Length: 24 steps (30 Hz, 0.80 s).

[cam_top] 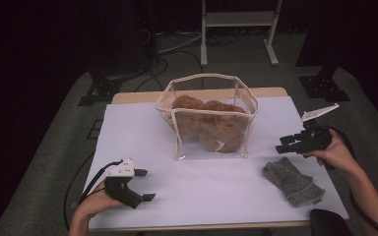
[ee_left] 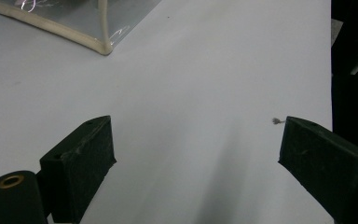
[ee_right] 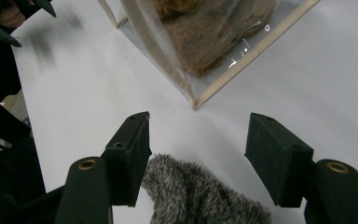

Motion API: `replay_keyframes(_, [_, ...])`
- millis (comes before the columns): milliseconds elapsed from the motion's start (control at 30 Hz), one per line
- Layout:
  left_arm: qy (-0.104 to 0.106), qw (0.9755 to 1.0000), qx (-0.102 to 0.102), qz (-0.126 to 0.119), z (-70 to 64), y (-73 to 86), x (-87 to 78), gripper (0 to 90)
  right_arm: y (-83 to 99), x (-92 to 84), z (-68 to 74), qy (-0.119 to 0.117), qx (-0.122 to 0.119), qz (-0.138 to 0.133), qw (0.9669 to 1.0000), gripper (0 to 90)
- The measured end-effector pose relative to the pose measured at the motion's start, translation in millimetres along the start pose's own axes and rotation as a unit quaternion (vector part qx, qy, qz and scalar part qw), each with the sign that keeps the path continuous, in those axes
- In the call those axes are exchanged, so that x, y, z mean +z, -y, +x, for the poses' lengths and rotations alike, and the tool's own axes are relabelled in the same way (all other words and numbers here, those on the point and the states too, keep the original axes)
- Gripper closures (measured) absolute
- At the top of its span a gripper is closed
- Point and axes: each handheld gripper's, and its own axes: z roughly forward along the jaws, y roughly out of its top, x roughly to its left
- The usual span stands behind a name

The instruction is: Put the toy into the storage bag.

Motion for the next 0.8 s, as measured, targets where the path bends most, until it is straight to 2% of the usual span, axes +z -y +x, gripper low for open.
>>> replay_keyframes(500, [-0.001,1.0000,-0.002,-0.004,-0.8,-0.7,-0.5,8.3,22.6,10.0,10.4,-0.010,-0.003,0.002,0.9999,37.3])
replay_keyframes(800, [-0.002,1.0000,-0.001,-0.004,-0.5,-1.5,-1.2,8.3,42.7,12.5,19.6,-0.020,0.000,-0.013,0.9997,36.5])
